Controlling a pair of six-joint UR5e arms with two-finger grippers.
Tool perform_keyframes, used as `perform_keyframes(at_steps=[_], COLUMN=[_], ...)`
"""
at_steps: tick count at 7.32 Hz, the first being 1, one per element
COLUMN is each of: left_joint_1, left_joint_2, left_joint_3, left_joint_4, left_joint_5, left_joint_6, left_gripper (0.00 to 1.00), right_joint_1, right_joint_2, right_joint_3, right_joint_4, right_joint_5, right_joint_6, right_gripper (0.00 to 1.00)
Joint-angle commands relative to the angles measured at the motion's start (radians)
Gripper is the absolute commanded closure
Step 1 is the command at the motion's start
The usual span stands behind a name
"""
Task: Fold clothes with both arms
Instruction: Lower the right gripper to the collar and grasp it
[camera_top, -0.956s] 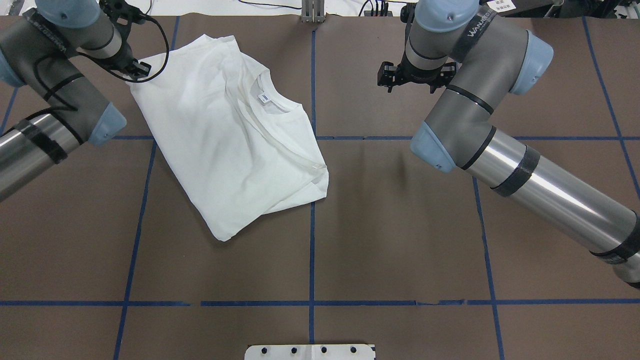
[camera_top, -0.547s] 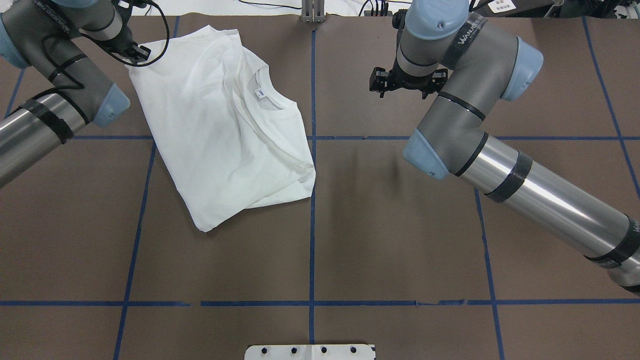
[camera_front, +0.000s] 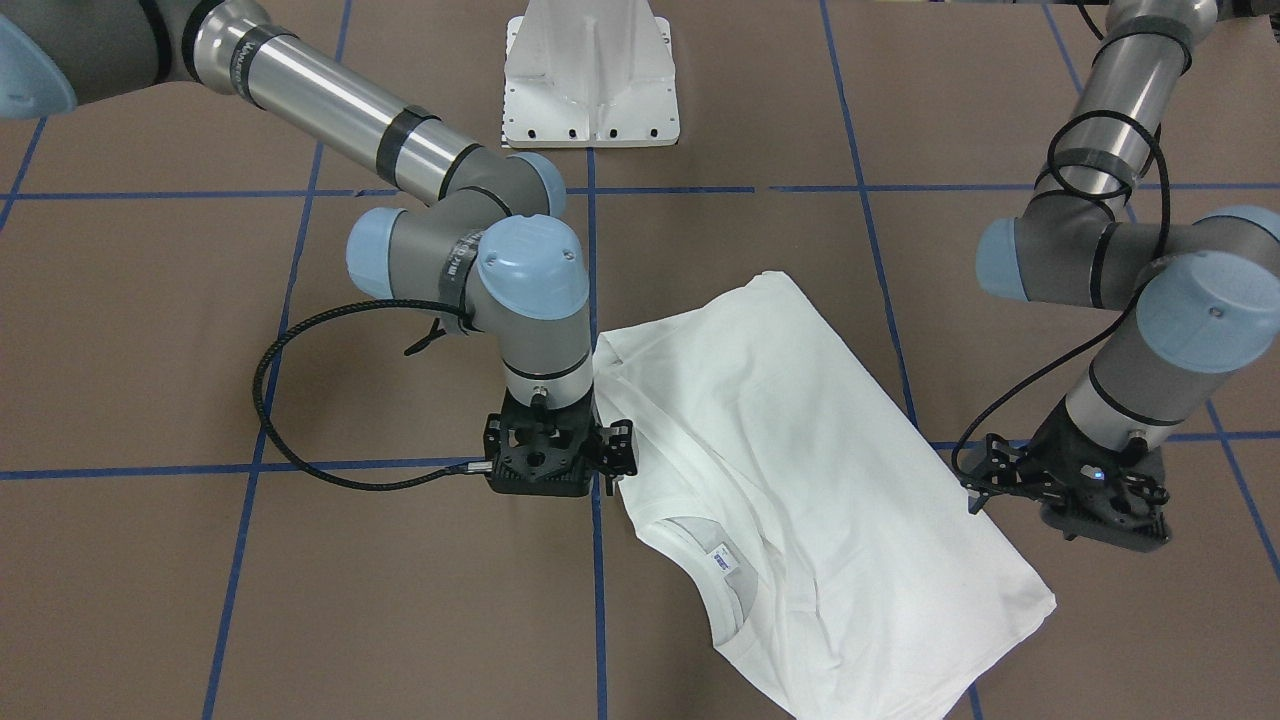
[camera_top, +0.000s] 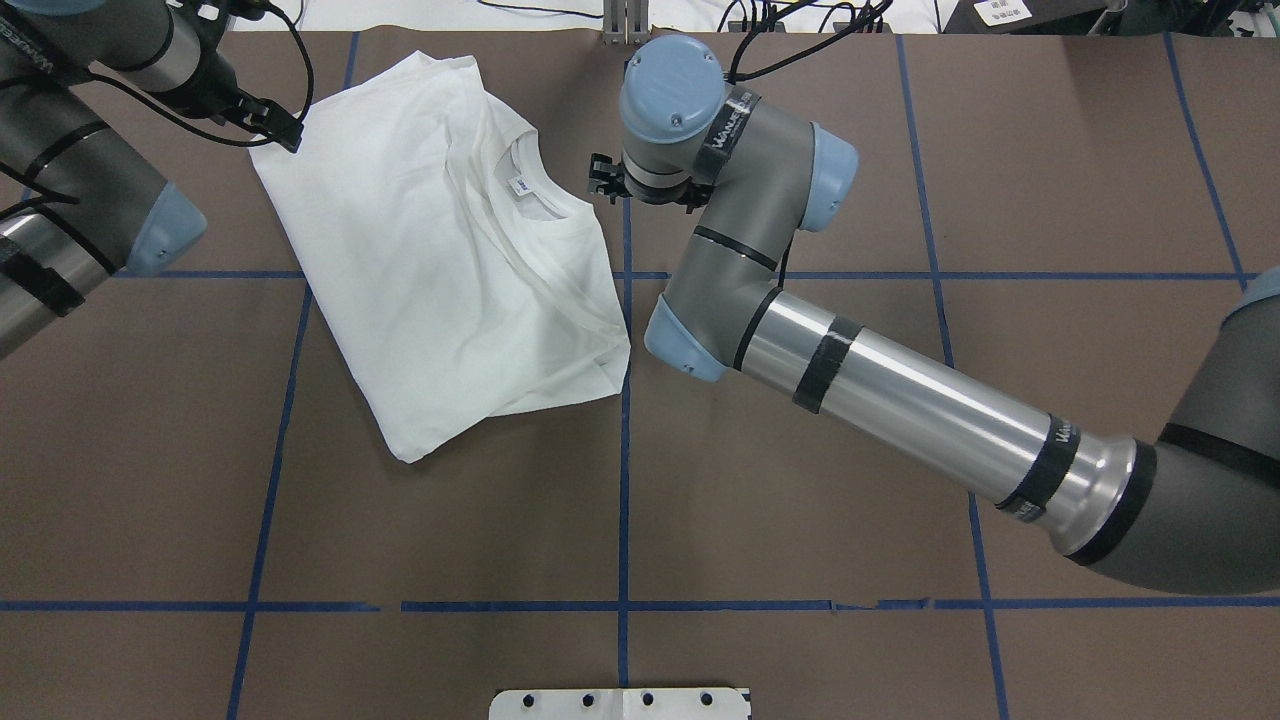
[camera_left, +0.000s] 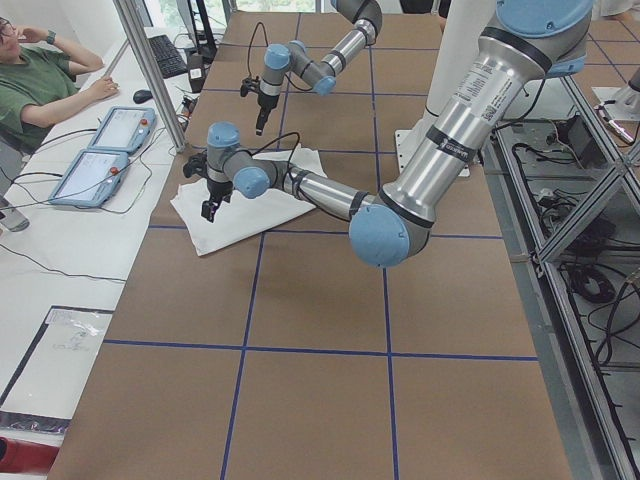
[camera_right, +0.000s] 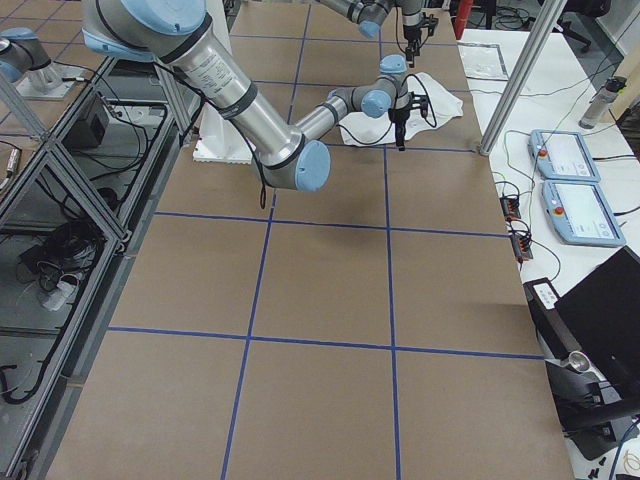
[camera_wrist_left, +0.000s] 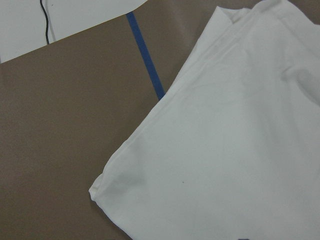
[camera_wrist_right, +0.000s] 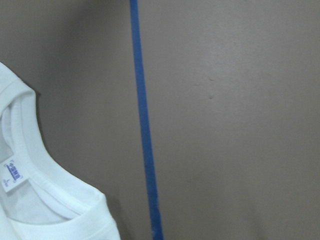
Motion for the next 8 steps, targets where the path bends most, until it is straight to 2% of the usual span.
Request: perform_keyframes(at_steps=[1,2,4,5,8], left_joint_1=[0.001,0.001,0.003,0.003,0.004], left_joint_2=[0.007,0.007,0.036,0.04,0.044], left_joint_3=[-0.016,-0.016,-0.039,-0.051,-0.056], left_joint_4=[0.0,0.0,-0.002,0.0,-0.002], left_joint_5=[-0.001,-0.001,-0.001,-0.001,-0.001], left_joint_6=[-0.023,-0.023,-0.023,-0.023,-0.034], left_gripper=[0.0,0.0,0.0,0.0,0.0], right_joint_1=[-0.065,-0.084,-0.084,-0.089,-0.098], right_joint_2=[0.1,0.103,0.105,0.103,0.1], right_joint_3=[-0.188,-0.214,-0.216,-0.218,-0.228], right_joint_4=[0.149,0.196,0.198,0.198,0.198], right_joint_5=[-0.117,-0.142,-0.144,-0.154,-0.17], right_joint_6=[0.009,0.009,0.002,-0.009,-0.089], right_gripper=[0.01,0.04,0.31,0.38,0.45])
